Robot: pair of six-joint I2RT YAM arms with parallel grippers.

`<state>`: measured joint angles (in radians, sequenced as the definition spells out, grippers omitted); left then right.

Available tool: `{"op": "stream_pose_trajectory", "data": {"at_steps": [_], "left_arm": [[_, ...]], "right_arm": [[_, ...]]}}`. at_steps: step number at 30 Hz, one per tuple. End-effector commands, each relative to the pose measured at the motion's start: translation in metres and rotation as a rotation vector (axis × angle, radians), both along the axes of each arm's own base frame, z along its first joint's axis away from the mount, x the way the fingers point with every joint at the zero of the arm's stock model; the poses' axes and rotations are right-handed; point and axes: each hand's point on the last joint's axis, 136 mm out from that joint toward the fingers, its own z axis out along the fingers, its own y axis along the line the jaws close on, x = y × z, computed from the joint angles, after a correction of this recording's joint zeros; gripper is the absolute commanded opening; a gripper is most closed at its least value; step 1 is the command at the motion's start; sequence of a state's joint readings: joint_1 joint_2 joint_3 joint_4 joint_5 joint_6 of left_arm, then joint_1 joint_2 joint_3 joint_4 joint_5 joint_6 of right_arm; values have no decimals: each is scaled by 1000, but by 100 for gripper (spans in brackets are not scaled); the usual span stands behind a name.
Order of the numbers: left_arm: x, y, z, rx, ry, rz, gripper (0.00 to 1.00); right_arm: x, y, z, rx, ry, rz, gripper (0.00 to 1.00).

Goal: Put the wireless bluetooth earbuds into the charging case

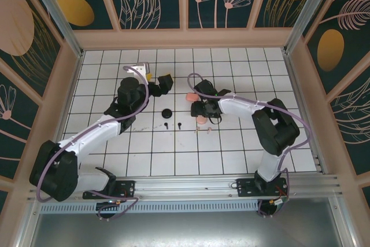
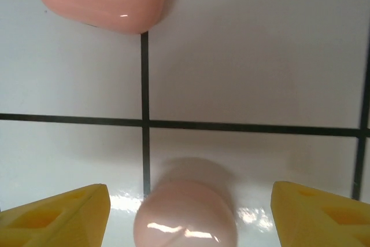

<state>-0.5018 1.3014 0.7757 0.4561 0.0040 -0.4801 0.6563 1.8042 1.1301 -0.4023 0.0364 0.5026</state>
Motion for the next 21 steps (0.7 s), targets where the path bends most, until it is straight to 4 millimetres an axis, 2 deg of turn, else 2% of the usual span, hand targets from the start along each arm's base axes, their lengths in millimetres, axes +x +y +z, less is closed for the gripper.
{"op": "stream_pose_trajectory", "data": {"at_steps": [1,12,21], "left_arm": [[4,12,11,2,4,58,99],[2,12,18,-14,-37,50,99],[4,11,12,-6,-23,54,99]], "right_arm": [[11,13,6,35,-27,20,74],[-12,19,7,112,8,54,72],[-30,29,18,141,11,112,71]]}}
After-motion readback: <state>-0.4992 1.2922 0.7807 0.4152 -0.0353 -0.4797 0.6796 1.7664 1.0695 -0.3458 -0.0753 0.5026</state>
